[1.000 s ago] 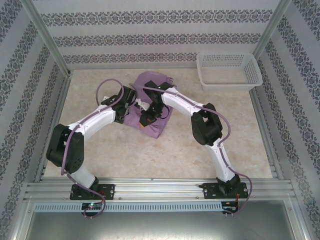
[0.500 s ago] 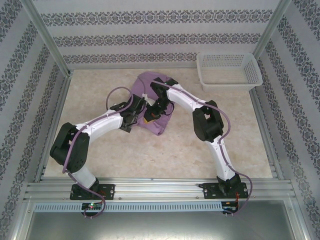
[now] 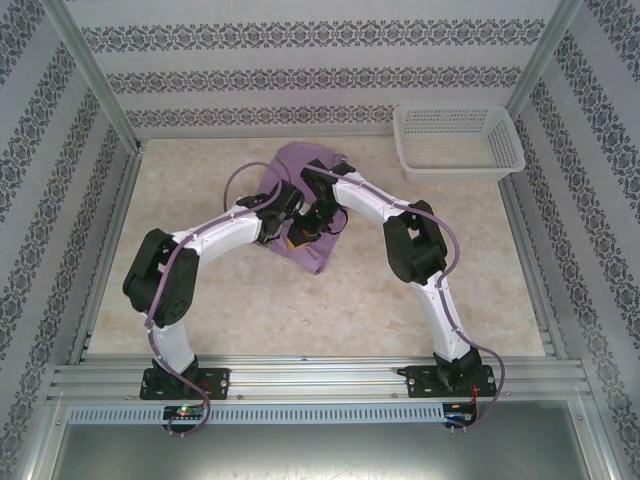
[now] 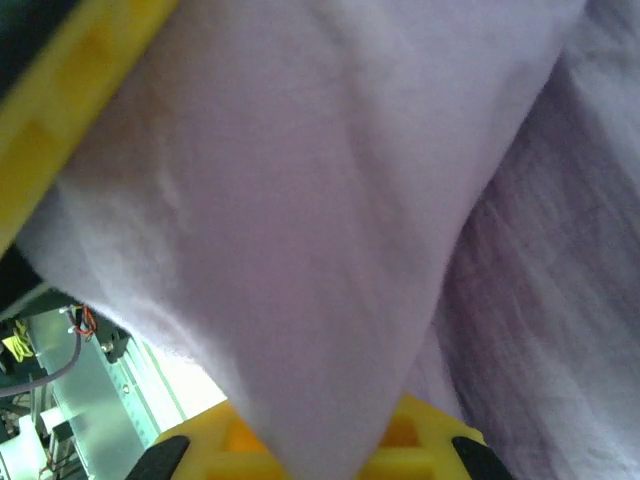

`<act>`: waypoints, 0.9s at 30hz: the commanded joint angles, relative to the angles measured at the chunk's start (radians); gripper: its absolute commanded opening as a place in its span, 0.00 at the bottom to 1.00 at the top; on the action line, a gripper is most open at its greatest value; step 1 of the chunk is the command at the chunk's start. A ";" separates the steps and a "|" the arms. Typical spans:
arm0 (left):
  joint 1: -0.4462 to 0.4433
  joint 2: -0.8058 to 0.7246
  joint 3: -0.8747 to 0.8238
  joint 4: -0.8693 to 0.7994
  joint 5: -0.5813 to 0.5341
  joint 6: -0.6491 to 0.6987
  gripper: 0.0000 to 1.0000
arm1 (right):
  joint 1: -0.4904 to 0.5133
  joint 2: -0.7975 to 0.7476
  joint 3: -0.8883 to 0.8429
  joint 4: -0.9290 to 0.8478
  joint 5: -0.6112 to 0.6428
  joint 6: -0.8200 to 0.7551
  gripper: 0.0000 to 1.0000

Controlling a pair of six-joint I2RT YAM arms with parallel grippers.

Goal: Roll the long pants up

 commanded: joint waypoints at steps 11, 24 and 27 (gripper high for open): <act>0.086 0.024 -0.017 -0.139 -0.086 -0.009 0.00 | 0.037 -0.262 -0.178 0.028 0.309 -0.025 0.77; 0.096 0.032 -0.007 -0.098 -0.036 -0.003 0.02 | 0.346 -0.518 -0.552 0.360 1.011 -0.032 0.79; 0.096 0.029 -0.009 -0.098 -0.033 0.000 0.03 | 0.375 -0.484 -0.548 0.397 1.085 -0.069 0.80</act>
